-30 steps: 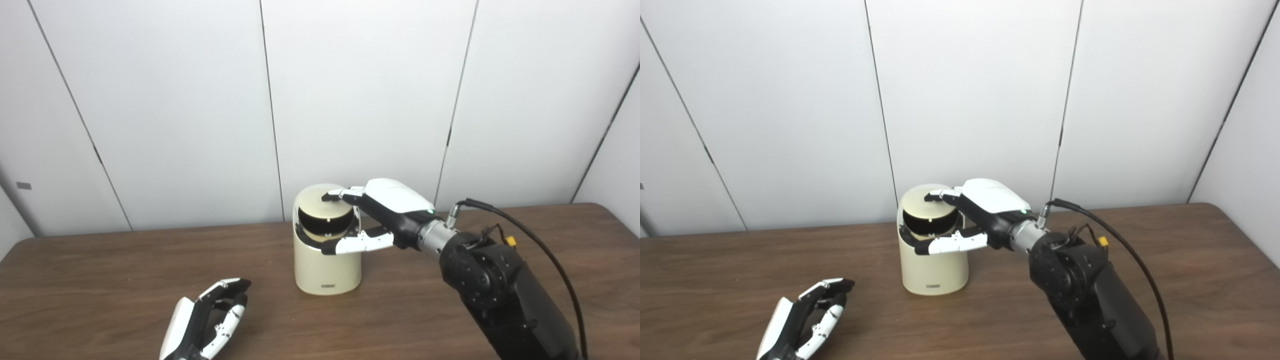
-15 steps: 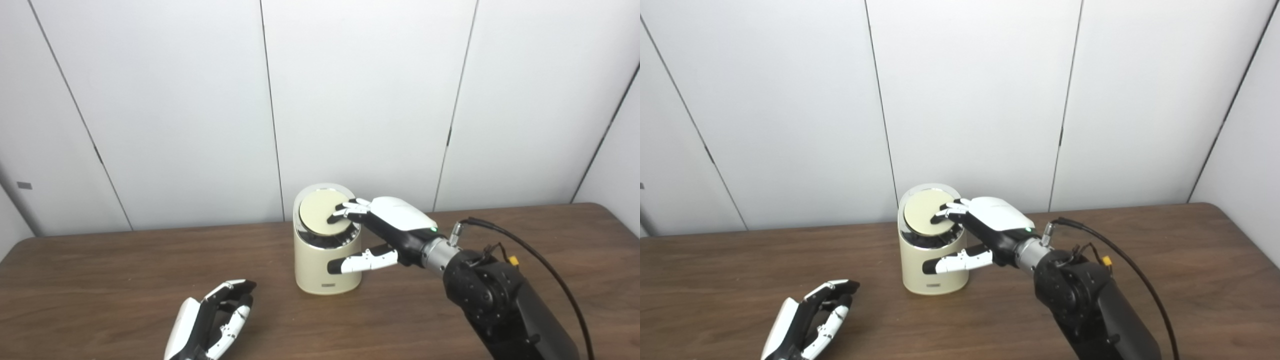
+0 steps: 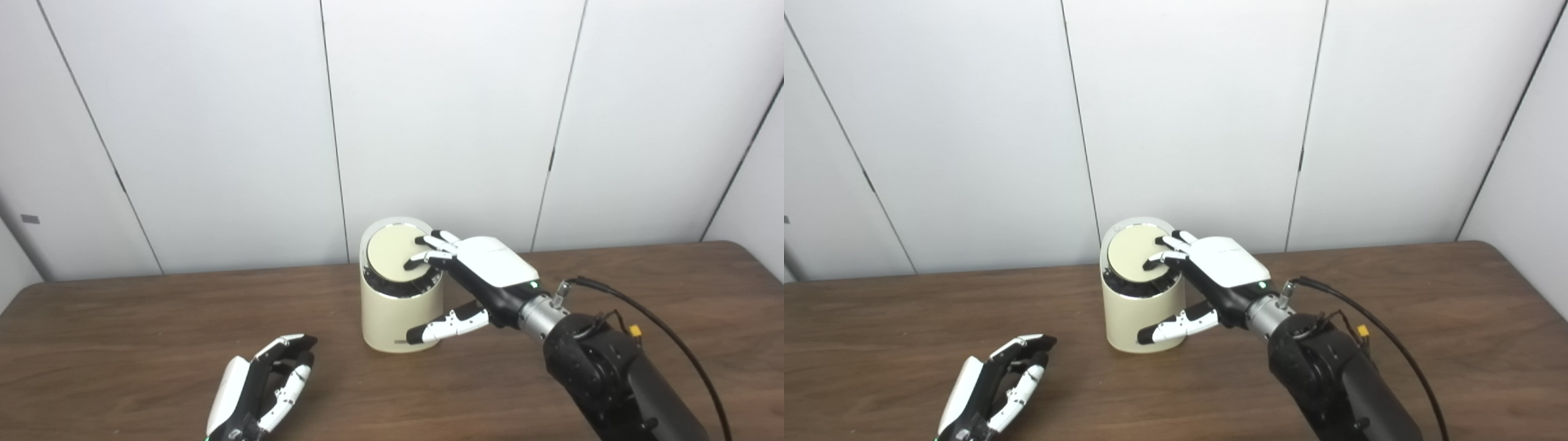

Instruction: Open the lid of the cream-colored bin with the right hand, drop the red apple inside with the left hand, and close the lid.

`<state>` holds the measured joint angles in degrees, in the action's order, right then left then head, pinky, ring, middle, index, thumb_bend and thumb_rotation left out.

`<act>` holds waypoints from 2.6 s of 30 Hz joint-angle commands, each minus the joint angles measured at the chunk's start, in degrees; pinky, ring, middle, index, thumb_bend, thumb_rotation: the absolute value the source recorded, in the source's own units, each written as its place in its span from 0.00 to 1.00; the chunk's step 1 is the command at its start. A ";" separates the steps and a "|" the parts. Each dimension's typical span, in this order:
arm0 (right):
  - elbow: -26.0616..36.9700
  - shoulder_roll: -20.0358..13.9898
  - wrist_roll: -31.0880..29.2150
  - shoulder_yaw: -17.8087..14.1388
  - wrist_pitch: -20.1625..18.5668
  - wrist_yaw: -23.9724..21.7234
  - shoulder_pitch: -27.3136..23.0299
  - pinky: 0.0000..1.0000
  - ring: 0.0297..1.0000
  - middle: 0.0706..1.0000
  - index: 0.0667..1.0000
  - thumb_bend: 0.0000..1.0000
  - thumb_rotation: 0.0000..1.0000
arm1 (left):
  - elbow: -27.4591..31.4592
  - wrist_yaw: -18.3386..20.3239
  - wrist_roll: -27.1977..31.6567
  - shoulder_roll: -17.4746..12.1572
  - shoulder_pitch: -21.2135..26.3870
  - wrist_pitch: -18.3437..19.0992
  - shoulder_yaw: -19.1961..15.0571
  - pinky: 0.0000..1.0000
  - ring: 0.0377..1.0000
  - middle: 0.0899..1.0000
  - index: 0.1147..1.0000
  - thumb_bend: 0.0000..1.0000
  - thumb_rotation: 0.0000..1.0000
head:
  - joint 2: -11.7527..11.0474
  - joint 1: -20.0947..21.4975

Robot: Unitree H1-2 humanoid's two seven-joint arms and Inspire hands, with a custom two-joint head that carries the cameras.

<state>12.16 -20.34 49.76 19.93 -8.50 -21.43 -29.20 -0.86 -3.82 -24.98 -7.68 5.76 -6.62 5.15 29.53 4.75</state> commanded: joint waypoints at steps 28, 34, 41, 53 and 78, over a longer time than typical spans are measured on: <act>-3.15 -3.16 24.15 3.71 8.85 11.02 2.87 1.00 1.00 1.00 0.77 0.80 0.78 | 1.81 -1.16 -1.03 1.48 2.11 -0.41 0.28 0.67 0.74 0.73 0.71 0.41 0.79 | -0.07 -0.98; -3.02 -1.53 20.16 1.31 8.54 13.75 3.66 1.00 1.00 1.00 0.86 0.79 0.79 | 0.75 -1.68 -1.11 1.16 2.26 -1.52 0.26 0.66 0.73 0.73 0.70 0.40 0.79 | -0.41 -0.90; -2.21 1.20 14.24 -1.79 9.04 15.50 4.78 1.00 1.00 1.00 1.00 0.77 0.79 | 0.71 -2.07 -2.74 0.66 2.07 -1.66 0.73 0.65 0.72 0.73 0.71 0.41 0.78 | -0.50 -0.90; -3.69 3.90 11.64 -5.15 9.85 23.82 7.26 1.00 1.00 1.00 1.00 0.77 0.90 | 1.28 -1.66 -3.34 0.28 1.51 -1.05 0.76 0.64 0.72 0.73 0.71 0.41 0.78 | -0.53 -1.35; -17.64 12.78 -21.30 -15.53 35.40 48.46 21.29 0.63 0.72 0.73 0.73 0.28 0.47 | -8.15 -21.39 -4.46 -0.32 3.32 -20.29 -1.40 0.48 0.57 0.58 0.57 0.20 0.38 | -0.62 -0.83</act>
<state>-4.71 -9.08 29.52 3.93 24.83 25.55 -9.14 -7.62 -23.50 -29.15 -7.08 9.17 -25.06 3.49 28.83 3.96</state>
